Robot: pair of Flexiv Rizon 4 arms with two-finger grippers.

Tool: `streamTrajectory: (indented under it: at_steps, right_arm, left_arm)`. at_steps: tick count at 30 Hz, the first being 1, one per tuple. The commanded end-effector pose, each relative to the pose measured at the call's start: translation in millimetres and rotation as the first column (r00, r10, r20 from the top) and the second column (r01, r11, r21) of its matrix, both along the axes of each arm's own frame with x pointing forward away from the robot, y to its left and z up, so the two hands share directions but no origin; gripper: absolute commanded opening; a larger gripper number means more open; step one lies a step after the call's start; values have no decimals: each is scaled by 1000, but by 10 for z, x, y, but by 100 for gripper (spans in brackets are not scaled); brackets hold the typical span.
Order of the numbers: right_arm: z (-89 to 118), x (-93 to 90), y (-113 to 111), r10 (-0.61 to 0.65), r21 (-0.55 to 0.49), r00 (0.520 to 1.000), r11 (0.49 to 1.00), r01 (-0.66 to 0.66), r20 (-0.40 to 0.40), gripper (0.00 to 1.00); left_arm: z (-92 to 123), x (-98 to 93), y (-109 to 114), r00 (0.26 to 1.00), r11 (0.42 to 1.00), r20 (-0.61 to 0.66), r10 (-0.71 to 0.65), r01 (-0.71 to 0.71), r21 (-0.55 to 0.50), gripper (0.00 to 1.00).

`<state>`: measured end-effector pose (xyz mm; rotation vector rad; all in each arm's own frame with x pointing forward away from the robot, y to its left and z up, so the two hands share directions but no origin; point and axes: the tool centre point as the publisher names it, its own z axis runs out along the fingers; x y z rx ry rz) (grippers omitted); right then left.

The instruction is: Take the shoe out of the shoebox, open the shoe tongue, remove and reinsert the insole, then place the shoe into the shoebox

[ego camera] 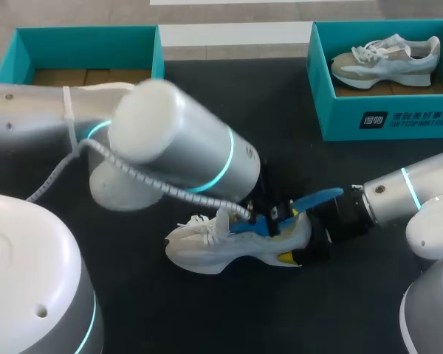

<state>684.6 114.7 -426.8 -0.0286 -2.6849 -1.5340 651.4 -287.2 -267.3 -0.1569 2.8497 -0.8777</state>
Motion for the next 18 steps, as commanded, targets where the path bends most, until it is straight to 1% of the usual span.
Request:
streamTrajectory:
  at_steps: [1,9,12,14,18]
  right_arm:
    - [-94,-21,-17,0,-3,1000,1000,0,-1,0]
    - [-94,-21,-17,0,-3,1000,1000,0,-1,0]
    - [-94,-21,-17,0,-3,1000,1000,0,-1,0]
    - [-94,-21,-17,0,-3,1000,1000,0,-1,0]
    - [-94,-21,-17,0,-3,1000,1000,0,-1,0]
  left_arm:
    - [305,53,68,996,999,-80,-35,37,29,0]
    - [574,18,140,973,995,-211,-94,100,20,0]
    - [738,14,170,959,992,-256,-120,125,3,0]
    - [865,-6,198,939,984,-297,-175,177,-20,0]
    - [1098,-53,311,915,969,-320,-247,243,-55,0]
